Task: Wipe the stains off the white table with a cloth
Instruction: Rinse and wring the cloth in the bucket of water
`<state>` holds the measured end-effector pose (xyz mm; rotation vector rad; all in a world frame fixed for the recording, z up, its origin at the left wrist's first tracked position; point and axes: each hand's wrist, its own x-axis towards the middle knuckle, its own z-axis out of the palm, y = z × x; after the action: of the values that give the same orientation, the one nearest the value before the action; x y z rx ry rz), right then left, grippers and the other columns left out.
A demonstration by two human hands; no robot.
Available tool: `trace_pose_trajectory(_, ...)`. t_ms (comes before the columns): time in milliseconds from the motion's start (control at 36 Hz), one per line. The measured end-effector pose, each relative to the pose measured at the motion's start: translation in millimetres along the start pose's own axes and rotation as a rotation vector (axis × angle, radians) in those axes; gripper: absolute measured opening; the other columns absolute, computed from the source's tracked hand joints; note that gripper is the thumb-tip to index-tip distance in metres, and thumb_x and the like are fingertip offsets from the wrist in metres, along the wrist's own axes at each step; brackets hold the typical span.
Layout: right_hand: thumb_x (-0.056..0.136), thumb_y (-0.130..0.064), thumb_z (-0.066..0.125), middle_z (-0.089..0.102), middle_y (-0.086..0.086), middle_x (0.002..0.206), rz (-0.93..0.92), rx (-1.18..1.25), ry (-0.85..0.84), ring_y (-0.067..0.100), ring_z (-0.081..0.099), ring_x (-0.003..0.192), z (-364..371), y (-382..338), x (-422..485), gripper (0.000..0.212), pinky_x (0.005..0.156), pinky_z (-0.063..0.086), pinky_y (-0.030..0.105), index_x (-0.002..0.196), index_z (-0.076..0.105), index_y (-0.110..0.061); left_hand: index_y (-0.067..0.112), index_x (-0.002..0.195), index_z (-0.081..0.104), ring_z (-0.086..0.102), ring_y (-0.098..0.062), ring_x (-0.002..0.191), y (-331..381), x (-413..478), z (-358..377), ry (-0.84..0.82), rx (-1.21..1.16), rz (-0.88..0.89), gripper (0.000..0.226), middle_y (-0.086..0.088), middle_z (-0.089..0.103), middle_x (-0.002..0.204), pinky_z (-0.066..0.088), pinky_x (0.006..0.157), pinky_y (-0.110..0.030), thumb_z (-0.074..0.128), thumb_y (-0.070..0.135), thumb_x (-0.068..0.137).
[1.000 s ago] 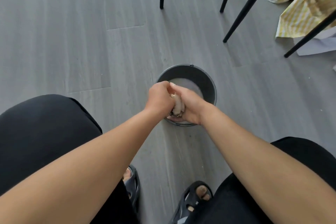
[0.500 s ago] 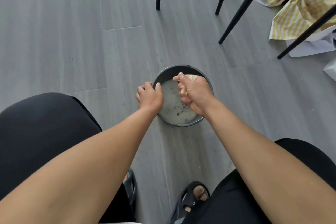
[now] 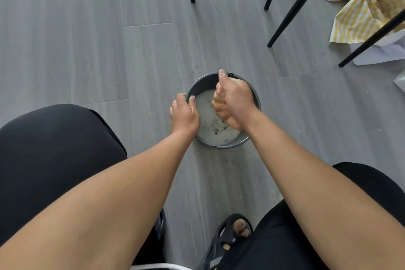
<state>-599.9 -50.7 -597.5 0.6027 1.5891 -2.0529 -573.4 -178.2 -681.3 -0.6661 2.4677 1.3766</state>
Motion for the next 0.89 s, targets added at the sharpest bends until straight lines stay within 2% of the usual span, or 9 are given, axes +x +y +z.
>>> trace_pose_trajectory(194,0.106,-0.038,0.039,0.023,-0.001,0.053,-0.023,-0.085,0.067,0.01,0.019,0.046,5.8,9.5,15.0,0.049,0.049,0.009,0.025,0.061,0.031,-0.022,0.007,0.122,0.05,0.043,-0.032,0.121,-4.0,1.3,3.9,0.057,-0.018,0.033,0.035,-0.011,0.055,0.124,0.037,0.094,-0.04,0.036,0.037,0.11)
trace_pose_trajectory(333,0.098,-0.027,0.043,0.028,0.001,0.05,-0.039,-0.21,0.241,0.013,0.023,0.041,12.7,27.2,27.8,0.044,0.044,0.019,0.021,0.057,0.031,-0.022,0.01,0.121,0.053,0.047,-0.027,0.115,-4.5,-1.7,7.8,0.133,-0.056,0.082,0.032,-0.005,0.056,0.119,0.036,0.091,-0.036,0.037,0.035,0.11)
trace_pose_trajectory(417,0.08,-0.031,0.045,0.034,0.002,0.048,0.016,-0.352,0.335,0.019,0.03,0.051,15.8,48.7,36.8,0.039,0.05,0.026,0.034,0.043,0.038,-0.018,0.01,0.124,0.053,0.047,-0.026,0.116,-5.6,-1.2,9.2,0.172,-0.053,0.093,0.032,-0.005,0.055,0.12,0.031,0.09,-0.029,0.039,0.035,0.11)
trace_pose_trajectory(500,0.068,-0.032,0.043,0.038,0.006,0.051,0.069,-0.428,0.392,0.026,0.037,0.06,6.9,70.2,48.7,0.033,0.058,0.033,0.042,0.04,0.045,-0.016,0.01,0.128,0.052,0.047,-0.026,0.119,-6.7,-1.5,9.5,0.18,-0.064,0.096,0.035,-0.005,0.054,0.123,0.036,0.094,-0.033,0.041,0.037,0.109)
trace_pose_trajectory(556,0.067,-0.032,0.043,0.039,0.006,0.051,0.067,-0.423,0.418,0.027,0.039,0.061,6.5,71.6,49.9,0.033,0.06,0.035,0.042,0.039,0.046,-0.017,0.011,0.131,0.051,0.047,-0.025,0.121,-6.2,-2.7,9.3,0.181,-0.071,0.095,0.038,-0.003,0.053,0.126,0.039,0.098,-0.038,0.042,0.04,0.108)
trace_pose_trajectory(722,0.077,-0.031,0.042,0.039,-0.006,0.043,0.009,-0.376,0.472,0.023,0.039,0.056,25.2,63.3,46.5,0.038,0.058,0.034,0.043,0.042,0.047,-0.019,0.01,0.141,0.048,0.046,-0.023,0.126,-6.7,-3.0,8.6,0.203,-0.087,0.094,0.044,-0.002,0.051,0.13,0.034,0.098,-0.029,0.044,0.039,0.108)
trace_pose_trajectory(778,0.081,-0.027,0.043,0.041,0.0,0.051,0.165,-0.239,0.56,0.02,0.037,0.048,21.4,62.5,41.6,0.032,0.048,0.033,0.035,0.05,0.047,-0.02,0.01,0.142,0.047,0.046,-0.023,0.127,-7.2,-3.5,8.9,0.203,-0.085,0.093,0.044,-0.003,0.051,0.133,0.033,0.098,-0.028,0.043,0.039,0.108)
trace_pose_trajectory(833,0.095,-0.022,0.046,0.044,0.002,0.056,0.484,-0.035,0.437,0.017,0.039,0.036,14.1,63.9,32.1,0.025,0.037,0.032,0.02,0.07,0.05,-0.019,0.01,0.143,0.046,0.045,-0.023,0.13,-6.6,-4.1,9.3,0.198,-0.076,0.092,0.046,-0.006,0.048,0.139,0.032,0.099,-0.027,0.043,0.039,0.108)
trace_pose_trajectory(889,0.102,-0.022,0.049,0.053,0.005,0.068,0.644,0.098,0.287,0.017,0.054,0.039,12.3,63.0,24.8,0.018,0.036,0.044,0.02,0.087,0.054,-0.012,0.008,0.147,0.043,0.041,-0.026,0.135,-5.3,-5.2,8.1,0.177,-0.058,0.074,0.052,-0.008,0.041,0.146,0.031,0.103,-0.03,0.043,0.041,0.108)
